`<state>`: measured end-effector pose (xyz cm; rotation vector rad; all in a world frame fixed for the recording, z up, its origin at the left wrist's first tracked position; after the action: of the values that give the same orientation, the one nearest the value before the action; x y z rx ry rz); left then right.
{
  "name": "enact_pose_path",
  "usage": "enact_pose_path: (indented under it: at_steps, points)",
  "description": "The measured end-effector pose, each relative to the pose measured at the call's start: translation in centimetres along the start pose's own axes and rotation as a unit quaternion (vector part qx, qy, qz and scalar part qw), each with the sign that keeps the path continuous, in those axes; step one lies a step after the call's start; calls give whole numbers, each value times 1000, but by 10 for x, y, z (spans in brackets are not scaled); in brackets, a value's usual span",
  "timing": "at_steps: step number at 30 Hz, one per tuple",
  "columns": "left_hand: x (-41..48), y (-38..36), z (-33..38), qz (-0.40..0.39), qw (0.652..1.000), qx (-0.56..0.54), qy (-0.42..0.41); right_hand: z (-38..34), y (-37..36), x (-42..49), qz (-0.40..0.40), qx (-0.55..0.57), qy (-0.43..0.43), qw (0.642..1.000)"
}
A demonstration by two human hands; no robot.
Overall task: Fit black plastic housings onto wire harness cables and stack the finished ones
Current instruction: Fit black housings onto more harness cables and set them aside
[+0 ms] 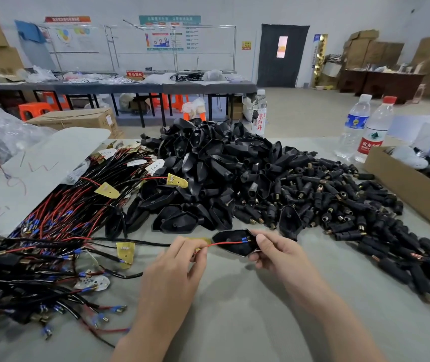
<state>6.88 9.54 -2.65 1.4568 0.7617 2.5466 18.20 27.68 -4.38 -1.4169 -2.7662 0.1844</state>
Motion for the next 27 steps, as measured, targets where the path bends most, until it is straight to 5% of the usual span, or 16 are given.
enact_pose_path:
  at_steps: [9,27]
  points:
    - [-2,-2,1,-42,998,-16,-35,2,2,5,22,28,12,999]
    - [-5,-10,-3,-66,996,-62,25,8,-7,0,-24,34,-4,999]
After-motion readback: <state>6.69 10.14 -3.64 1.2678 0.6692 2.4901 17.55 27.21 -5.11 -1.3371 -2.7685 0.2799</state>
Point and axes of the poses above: each hand's wrist, its own x-axis towards the middle knuckle, its own y-axis out of the back of the hand, z = x × y, the point moved 2 cm from there along x, towards the middle knuckle, and after that the axes turned 15 degrees about z, right-handed, at the moved point
